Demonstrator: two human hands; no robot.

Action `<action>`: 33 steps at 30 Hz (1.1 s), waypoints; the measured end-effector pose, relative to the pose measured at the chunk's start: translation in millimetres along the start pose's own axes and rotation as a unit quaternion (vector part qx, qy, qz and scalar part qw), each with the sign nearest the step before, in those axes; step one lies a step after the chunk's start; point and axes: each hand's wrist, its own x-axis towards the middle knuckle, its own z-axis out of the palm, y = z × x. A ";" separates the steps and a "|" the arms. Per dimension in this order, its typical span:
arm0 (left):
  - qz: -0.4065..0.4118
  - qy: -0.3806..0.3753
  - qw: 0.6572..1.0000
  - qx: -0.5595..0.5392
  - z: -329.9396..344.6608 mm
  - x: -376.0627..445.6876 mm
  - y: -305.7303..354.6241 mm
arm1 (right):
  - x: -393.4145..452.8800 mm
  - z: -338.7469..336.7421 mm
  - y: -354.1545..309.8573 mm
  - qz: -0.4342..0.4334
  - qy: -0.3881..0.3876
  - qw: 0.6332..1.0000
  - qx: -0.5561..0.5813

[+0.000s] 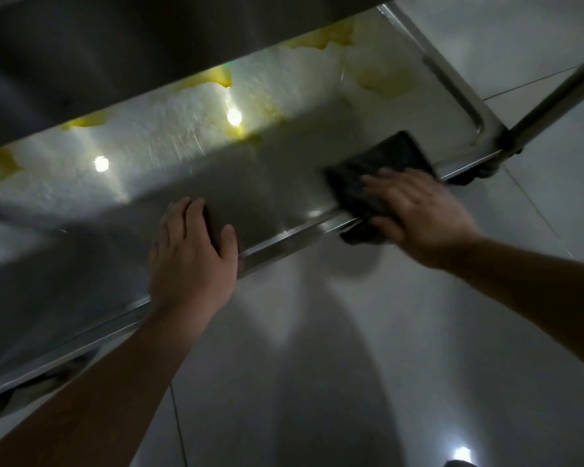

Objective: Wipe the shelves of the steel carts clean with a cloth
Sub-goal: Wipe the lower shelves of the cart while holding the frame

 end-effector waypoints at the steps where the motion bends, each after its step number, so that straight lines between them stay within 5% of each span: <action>1: 0.000 0.001 1.000 -0.002 -0.5 -0.2 0.7 | -6.0 -5.8 20.2 0.050 0.012 0.999 -0.001; 4: 0.000 -0.001 1.000 0.003 0.8 -0.2 1.2 | -12.5 -23.5 57.6 0.230 0.026 0.973 -0.001; 7: 0.002 -0.004 1.000 0.012 2.6 -1.2 0.6 | -5.0 -16.9 37.5 0.297 0.052 0.953 0.005; 12: 0.005 -0.015 1.000 0.025 3.0 -3.1 0.2 | 20.1 -0.8 -37.9 0.093 -0.042 0.994 0.033; 15: 0.010 -0.019 0.999 0.025 2.6 -2.7 -1.5 | 34.9 6.8 -65.3 -0.049 -0.120 0.992 0.000; 17: 0.010 -0.017 1.000 0.024 2.8 -2.1 -2.4 | 43.1 5.3 -53.8 -0.070 -0.132 0.989 -0.019; 24: 0.016 0.000 0.999 0.035 3.9 -2.9 -2.7 | 74.7 -23.9 87.8 0.247 -0.071 0.966 -0.019; 28: 0.003 -0.017 0.999 0.042 2.5 -3.0 -2.0 | 112.0 -24.5 94.5 0.357 -0.046 0.933 0.005; 33: -0.002 -0.045 0.998 0.051 1.6 -2.3 2.0 | 159.5 -5.1 -10.4 0.249 -0.030 0.967 0.033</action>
